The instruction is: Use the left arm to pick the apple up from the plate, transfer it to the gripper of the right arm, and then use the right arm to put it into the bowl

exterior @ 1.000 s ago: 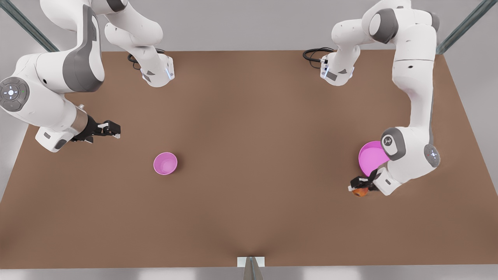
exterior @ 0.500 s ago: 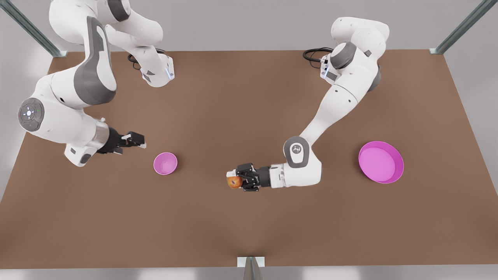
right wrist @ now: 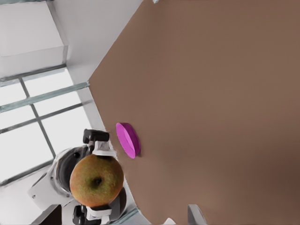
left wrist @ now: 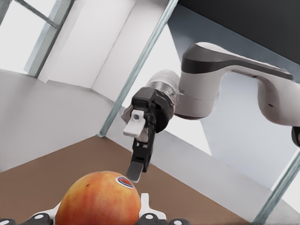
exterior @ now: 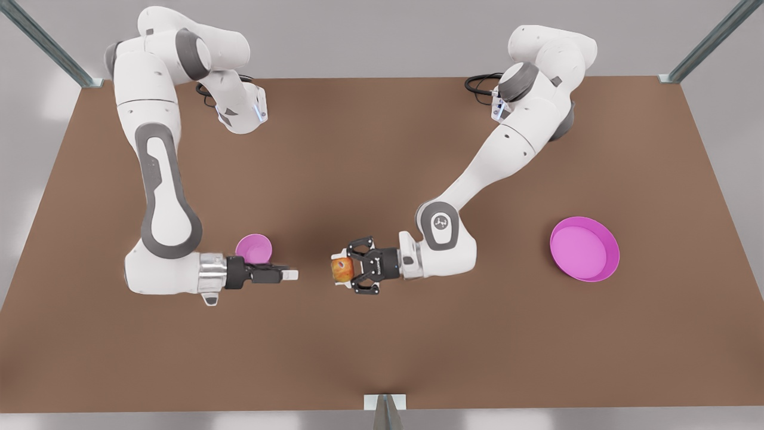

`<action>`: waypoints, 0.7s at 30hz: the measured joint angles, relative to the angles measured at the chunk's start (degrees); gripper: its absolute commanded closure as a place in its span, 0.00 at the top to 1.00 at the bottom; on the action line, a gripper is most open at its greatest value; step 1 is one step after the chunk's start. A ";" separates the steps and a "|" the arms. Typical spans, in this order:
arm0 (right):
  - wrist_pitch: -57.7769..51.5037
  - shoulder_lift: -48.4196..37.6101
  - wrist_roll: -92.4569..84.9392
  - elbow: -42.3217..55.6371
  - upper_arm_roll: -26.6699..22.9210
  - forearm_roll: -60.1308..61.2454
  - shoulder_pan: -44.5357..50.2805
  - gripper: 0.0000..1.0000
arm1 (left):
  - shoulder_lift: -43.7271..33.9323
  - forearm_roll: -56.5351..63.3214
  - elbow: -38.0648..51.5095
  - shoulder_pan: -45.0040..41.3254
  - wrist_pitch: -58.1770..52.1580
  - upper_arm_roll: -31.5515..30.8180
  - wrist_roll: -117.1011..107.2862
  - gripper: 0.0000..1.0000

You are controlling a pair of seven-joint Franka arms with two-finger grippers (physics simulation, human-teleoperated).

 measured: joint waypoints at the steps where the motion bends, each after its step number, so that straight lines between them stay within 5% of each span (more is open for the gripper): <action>1: 0.37 0.55 -0.65 -0.01 0.03 1.53 -0.04 1.00 | 0.39 -0.93 0.00 -0.24 0.06 -0.01 1.99 0.67; 21: -1.75 4.46 -21.31 -1.46 2.97 13.44 0.29 1.00 | 1.81 -4.83 0.00 -1.21 0.36 -0.38 26.29 0.68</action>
